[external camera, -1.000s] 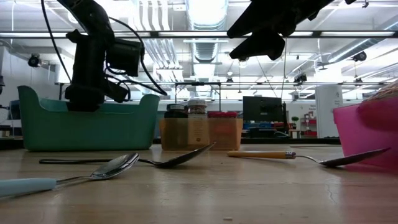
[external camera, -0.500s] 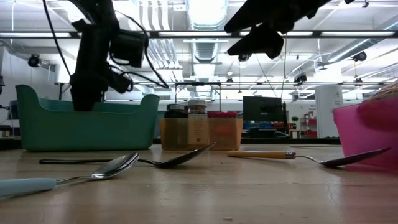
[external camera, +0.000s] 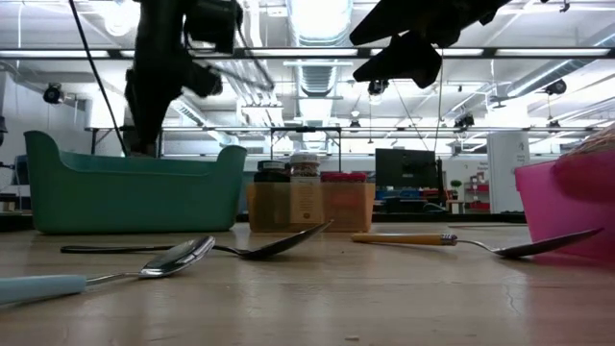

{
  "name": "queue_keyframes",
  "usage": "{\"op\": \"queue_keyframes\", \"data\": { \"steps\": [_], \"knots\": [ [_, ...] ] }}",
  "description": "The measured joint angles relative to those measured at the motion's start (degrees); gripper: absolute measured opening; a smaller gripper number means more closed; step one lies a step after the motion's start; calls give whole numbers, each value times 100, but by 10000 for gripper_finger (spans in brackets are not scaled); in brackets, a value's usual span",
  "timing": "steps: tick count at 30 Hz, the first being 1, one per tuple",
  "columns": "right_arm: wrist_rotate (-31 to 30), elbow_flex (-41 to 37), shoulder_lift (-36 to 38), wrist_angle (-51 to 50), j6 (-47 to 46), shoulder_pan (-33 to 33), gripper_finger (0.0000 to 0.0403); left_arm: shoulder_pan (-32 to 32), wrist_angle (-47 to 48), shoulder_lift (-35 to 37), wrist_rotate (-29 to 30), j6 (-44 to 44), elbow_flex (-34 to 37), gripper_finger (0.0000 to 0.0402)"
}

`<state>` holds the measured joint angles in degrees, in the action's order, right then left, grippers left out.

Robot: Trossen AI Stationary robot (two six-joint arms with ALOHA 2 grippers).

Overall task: Pick & Place Food Item
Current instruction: Put the black spoon into the green bin

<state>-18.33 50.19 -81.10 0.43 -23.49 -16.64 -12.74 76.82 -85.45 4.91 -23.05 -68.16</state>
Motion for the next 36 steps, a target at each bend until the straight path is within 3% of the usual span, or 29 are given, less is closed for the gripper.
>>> {"op": "queue_keyframes", "data": {
  "steps": [7, 17, 27, 36],
  "knots": [
    [-184, -2, 0, -4, 78, 2, 299, 1194, -561, 13, 2, 7, -396, 264],
    [-131, -44, 0, -7, 96, 0, 299, 3396, -3752, 11, 1079, 11, 519, 222],
    [-116, -46, 0, 52, 20, 0, 299, 3627, -5582, 7, 1119, -127, 1597, 201],
    [-70, -59, -4, -24, -483, -39, 299, 3719, -5606, -1153, 583, 44, 1202, 201]
  ]
}}
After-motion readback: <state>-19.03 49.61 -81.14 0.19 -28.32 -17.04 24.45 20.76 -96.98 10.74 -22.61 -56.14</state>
